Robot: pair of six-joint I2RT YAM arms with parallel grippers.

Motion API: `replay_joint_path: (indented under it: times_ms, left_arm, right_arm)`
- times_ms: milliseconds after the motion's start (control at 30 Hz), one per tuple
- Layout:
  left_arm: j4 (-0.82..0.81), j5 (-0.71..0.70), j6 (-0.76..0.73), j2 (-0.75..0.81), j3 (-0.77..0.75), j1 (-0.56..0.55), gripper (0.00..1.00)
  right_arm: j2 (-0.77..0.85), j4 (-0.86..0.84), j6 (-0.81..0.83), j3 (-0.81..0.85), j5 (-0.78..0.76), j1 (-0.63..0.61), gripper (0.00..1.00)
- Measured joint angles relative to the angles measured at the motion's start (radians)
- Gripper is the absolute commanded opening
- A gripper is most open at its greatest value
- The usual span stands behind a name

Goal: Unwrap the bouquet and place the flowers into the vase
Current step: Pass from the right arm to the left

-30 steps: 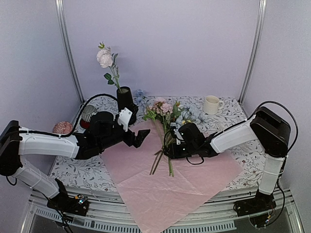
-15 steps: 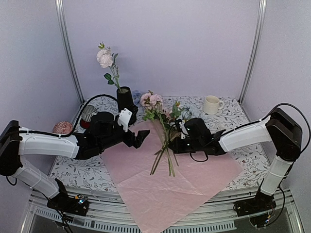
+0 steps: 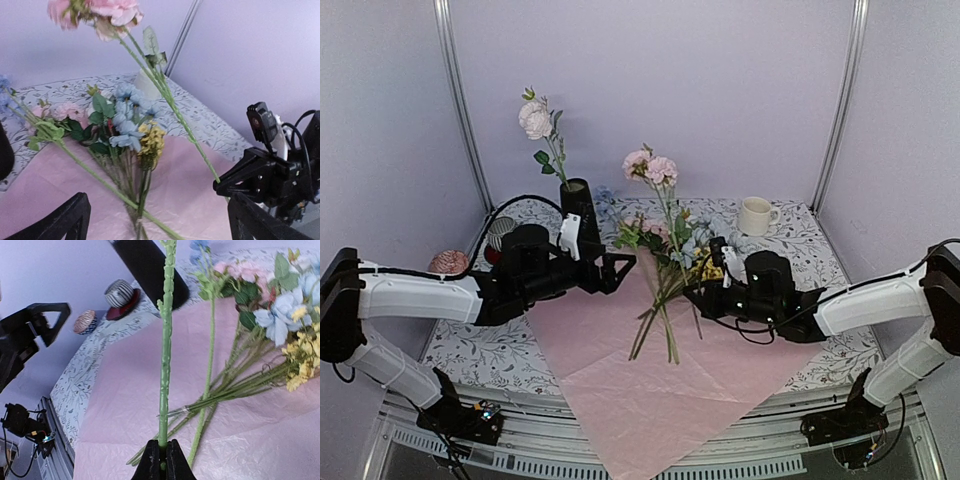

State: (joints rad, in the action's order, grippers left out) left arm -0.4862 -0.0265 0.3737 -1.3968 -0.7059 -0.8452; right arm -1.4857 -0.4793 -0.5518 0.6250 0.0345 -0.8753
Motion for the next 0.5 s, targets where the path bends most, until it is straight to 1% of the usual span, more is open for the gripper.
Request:
replay_joint_path:
  times_ms: [133,233,367,500]
  left_arm:
    - [-0.108,0.133,0.113,0.0,-0.003,0.028,0.96]
    - [-0.204,0.246,0.179,-0.002,-0.005,0.043,0.92]
    - [-0.381,0.406,0.252,-0.015,-0.006,0.047,0.87]
    - [-0.583,0.508,0.311,-0.037,0.0,0.047,0.85]
  right_arm:
    - [0.108,-0.139,0.078,-0.072,0.012,-0.048,0.04]
    - [0.158,-0.224,0.139,-0.091,0.032,-0.082,0.04]
    - [0.181,-0.312,0.208,-0.097,0.06,-0.108,0.04]
    - [0.182,-0.375,0.251,-0.097,0.09,-0.124,0.04]
